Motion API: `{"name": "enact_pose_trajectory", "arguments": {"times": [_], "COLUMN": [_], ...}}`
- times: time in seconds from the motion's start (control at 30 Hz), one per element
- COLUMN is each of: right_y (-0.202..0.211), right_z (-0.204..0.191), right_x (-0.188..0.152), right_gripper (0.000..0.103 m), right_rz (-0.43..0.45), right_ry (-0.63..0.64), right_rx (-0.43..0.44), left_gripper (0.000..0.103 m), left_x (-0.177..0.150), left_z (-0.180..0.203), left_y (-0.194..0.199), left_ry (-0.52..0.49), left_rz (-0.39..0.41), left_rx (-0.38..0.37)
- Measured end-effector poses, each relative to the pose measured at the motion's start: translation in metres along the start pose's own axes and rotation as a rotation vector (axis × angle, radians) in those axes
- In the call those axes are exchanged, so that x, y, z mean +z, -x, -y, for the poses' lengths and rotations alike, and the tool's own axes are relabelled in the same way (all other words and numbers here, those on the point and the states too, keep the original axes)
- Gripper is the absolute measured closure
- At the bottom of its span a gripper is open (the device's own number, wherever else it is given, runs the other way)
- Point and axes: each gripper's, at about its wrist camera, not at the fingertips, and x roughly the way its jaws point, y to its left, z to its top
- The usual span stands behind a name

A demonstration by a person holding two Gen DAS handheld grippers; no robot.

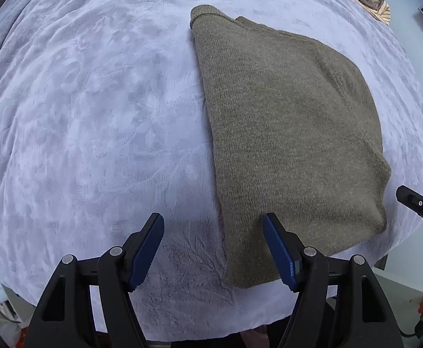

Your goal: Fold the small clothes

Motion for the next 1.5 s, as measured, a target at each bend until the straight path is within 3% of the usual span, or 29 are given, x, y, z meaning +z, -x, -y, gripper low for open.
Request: {"name": "enact_pose_trajectory", "arguments": {"times": [0.17,0.3,0.43,0.57,0.9,1.2,1.5], "right_y": [-0.022,-0.047,-0.039,-0.022,0.005,0.023,0.037], "right_z": [-0.026,-0.015,-0.002,-0.002,-0.023,-0.052,-0.073], "right_x": [-0.009,-0.015,-0.013,-0.01,-0.015,-0.005,0.018], "right_gripper": [0.091,0.092,0.091,0.091,0.087,0.087,0.087], "right_rz": [-0.067,-0.142,-0.129,-0.103,-0.068,-0.039,-0.055], "right_ry": [0.094,0.062,-0.018,-0.024,-0.035,0.016,0.132], "right_rx": [-0.013,-0.049,-0.04,-0.084,-0.069,-0.066,-0.067], "left_gripper": [0.031,0.031,0.031,0.031,0.031,0.031,0.031], "left_x": [-0.005,-0.007,-0.01,-0.009,-0.013,-0.01,0.001], "left_z": [0.005,0.003,-0.008,-0.012,-0.007,0.0,0.018], "left_y": [0.007,0.016,0.03,0.038,0.055,0.073,0.094], "left_ry": [-0.01,-0.002,-0.002,-0.002,-0.042,-0.028,0.062], "left_rz": [-0.002,0.0,0.016,0.021,0.044,0.091,0.14], "left_rx": [0.006,0.006,0.004,-0.002,-0.04,-0.042,-0.019]}}
